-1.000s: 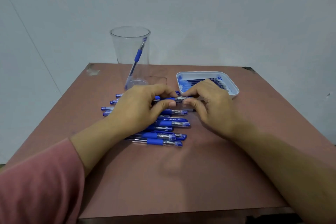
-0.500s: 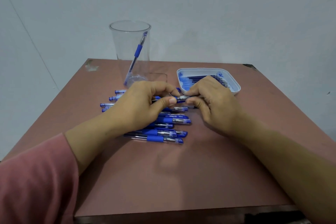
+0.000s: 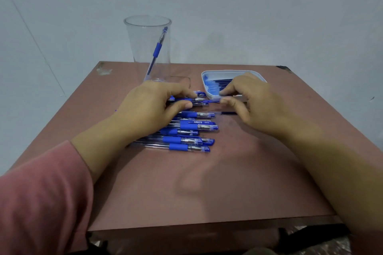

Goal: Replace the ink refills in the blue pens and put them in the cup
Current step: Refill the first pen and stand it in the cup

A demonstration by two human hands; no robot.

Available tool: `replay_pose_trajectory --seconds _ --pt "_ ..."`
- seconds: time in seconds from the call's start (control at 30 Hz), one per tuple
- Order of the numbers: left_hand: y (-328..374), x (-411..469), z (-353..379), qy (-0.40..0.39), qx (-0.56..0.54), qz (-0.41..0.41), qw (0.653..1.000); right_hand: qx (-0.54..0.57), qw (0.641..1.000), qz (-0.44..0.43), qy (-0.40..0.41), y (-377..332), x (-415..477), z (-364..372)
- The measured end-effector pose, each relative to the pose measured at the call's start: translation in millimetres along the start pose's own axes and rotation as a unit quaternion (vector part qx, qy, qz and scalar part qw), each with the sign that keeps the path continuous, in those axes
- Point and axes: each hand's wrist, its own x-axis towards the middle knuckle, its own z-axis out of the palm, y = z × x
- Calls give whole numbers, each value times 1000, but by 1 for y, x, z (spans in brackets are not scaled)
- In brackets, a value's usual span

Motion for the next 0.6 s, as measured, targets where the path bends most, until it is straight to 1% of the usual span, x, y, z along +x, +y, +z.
replay_pose_trajectory --seconds 0.07,0.13,0.23,0.37,0.43,0.53,0.6 --pt "-1 1 -3 13 41 19 999 1 1000 15 -20 -1 -2 -4" --pt "-5 0 -6 15 50 50 997 14 999 29 -39 -1 -8 -10" --pt "-9 -2 -8 10 33 76 996 38 994 53 -82 -1 -17 -16" --pt "-10 -1 -7 9 -4 73 997 31 985 70 -153 2 -17 -15" --pt "-11 -2 -8 11 -8 79 997 23 982 79 -172 2 -17 -14" --pt "-9 -2 -9 19 -23 89 996 25 984 72 -159 0 -17 -16" --pt "-8 -2 -9 21 -22 96 995 36 992 60 -105 -3 -15 -16"
